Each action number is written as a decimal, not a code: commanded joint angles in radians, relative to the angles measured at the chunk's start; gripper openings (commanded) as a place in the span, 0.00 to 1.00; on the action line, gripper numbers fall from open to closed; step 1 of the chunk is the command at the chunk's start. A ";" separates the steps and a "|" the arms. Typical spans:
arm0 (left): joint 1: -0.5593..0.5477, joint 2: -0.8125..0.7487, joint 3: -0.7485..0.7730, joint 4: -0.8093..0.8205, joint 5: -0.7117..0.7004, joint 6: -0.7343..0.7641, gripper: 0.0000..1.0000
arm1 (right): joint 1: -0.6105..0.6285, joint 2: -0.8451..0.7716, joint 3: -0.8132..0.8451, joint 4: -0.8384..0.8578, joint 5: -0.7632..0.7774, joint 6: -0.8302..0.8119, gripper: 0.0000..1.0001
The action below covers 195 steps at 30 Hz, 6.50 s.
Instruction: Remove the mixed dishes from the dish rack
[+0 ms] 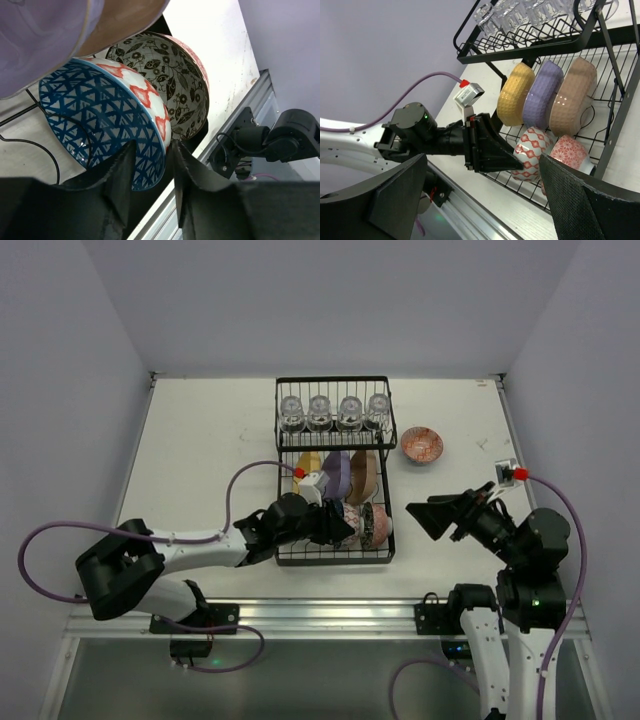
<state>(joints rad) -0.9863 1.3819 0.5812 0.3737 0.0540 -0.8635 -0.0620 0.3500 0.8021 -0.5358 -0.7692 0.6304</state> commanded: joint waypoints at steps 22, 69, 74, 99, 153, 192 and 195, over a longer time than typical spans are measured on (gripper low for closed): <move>0.074 0.046 -0.121 0.415 0.228 -0.089 0.00 | -0.002 0.026 0.094 0.002 -0.090 0.017 0.94; -0.475 -0.218 0.515 -0.902 -0.366 0.616 0.00 | 0.227 0.329 0.391 -0.321 0.238 -0.156 0.77; -0.655 -0.061 0.664 -1.122 -0.514 0.748 0.00 | 0.428 0.389 0.416 -0.440 0.438 -0.204 0.74; -0.651 0.149 0.845 -1.243 -0.474 0.997 0.00 | 0.947 0.635 0.270 -0.426 0.768 -0.083 0.29; -0.245 -0.348 0.436 -1.079 -0.761 0.486 1.00 | 0.007 1.357 0.635 0.036 0.795 -0.072 0.00; -0.245 -0.282 0.324 -0.666 -0.479 0.275 1.00 | 0.004 1.391 0.546 0.063 0.743 -0.049 0.47; -0.245 -0.219 0.272 -0.489 -0.413 0.209 1.00 | 0.002 1.344 0.528 0.060 0.745 -0.040 0.65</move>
<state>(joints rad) -1.2369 1.1076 0.9035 -0.3710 -0.4427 -0.5282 -0.0593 1.7889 1.3449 -0.5030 -0.0219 0.5755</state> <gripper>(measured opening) 0.997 0.598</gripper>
